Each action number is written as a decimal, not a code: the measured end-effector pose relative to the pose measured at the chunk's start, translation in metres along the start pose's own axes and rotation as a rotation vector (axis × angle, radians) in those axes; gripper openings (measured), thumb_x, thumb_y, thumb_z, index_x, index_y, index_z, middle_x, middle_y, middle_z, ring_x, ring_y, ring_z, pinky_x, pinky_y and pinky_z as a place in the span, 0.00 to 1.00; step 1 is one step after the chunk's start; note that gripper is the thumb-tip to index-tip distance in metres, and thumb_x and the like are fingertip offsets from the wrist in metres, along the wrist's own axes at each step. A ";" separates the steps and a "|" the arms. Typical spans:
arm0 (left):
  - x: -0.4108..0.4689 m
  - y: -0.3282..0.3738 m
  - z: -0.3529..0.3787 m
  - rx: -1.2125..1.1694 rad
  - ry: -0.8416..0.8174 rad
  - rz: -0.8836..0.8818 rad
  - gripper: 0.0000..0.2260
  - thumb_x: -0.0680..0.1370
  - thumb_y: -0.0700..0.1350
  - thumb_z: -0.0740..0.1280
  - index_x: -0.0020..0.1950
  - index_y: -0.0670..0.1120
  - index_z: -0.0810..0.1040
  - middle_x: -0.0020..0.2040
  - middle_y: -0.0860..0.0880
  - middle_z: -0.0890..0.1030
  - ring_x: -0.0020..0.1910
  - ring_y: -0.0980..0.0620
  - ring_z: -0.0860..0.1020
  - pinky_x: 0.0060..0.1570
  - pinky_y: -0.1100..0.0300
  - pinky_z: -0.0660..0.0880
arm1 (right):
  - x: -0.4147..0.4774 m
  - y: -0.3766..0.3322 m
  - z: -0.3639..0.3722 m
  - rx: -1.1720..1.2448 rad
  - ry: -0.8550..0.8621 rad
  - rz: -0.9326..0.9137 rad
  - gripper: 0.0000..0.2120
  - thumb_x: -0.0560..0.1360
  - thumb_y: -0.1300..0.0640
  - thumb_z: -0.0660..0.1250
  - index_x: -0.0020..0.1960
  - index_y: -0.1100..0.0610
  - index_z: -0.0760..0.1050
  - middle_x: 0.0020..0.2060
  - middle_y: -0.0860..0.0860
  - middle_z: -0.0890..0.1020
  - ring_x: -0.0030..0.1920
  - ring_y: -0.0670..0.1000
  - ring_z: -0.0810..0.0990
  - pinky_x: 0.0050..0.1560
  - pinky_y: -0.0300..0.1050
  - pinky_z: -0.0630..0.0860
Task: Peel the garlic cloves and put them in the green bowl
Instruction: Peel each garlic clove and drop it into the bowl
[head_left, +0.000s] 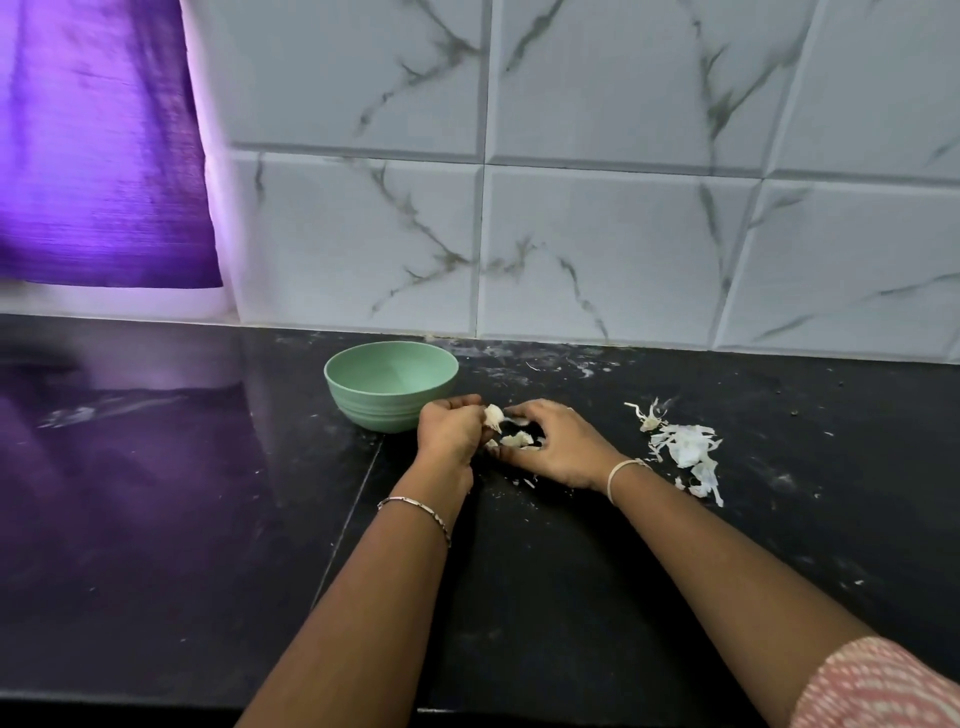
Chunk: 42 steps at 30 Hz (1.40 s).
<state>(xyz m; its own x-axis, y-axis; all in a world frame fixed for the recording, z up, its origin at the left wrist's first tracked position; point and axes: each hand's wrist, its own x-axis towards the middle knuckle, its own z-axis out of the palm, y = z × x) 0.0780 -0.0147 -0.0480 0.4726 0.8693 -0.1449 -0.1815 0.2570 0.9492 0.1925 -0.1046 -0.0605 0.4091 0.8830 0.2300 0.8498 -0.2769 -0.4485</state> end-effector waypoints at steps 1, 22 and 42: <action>0.002 -0.001 0.001 0.003 -0.001 0.005 0.09 0.77 0.29 0.61 0.52 0.40 0.75 0.43 0.42 0.77 0.34 0.51 0.75 0.28 0.65 0.74 | 0.000 0.001 0.001 0.014 0.033 -0.029 0.27 0.71 0.40 0.71 0.66 0.51 0.75 0.60 0.47 0.78 0.63 0.49 0.74 0.64 0.46 0.72; -0.023 0.013 -0.041 1.449 0.415 0.884 0.16 0.77 0.48 0.66 0.64 0.46 0.75 0.59 0.45 0.78 0.63 0.44 0.72 0.70 0.40 0.53 | -0.023 0.005 -0.005 0.686 0.269 0.199 0.07 0.76 0.52 0.69 0.51 0.54 0.82 0.48 0.50 0.84 0.52 0.47 0.81 0.53 0.37 0.74; -0.031 0.012 -0.033 1.282 0.025 1.269 0.04 0.71 0.40 0.70 0.45 0.43 0.80 0.46 0.43 0.77 0.47 0.40 0.76 0.45 0.48 0.75 | -0.028 0.011 -0.012 0.554 0.286 0.229 0.04 0.75 0.58 0.71 0.50 0.53 0.81 0.45 0.51 0.85 0.48 0.48 0.83 0.57 0.47 0.79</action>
<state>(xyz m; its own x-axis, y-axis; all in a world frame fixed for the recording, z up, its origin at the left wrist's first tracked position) 0.0326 -0.0246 -0.0418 0.5772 0.2641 0.7728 0.3303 -0.9409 0.0748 0.1947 -0.1367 -0.0616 0.6963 0.6683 0.2617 0.4651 -0.1425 -0.8737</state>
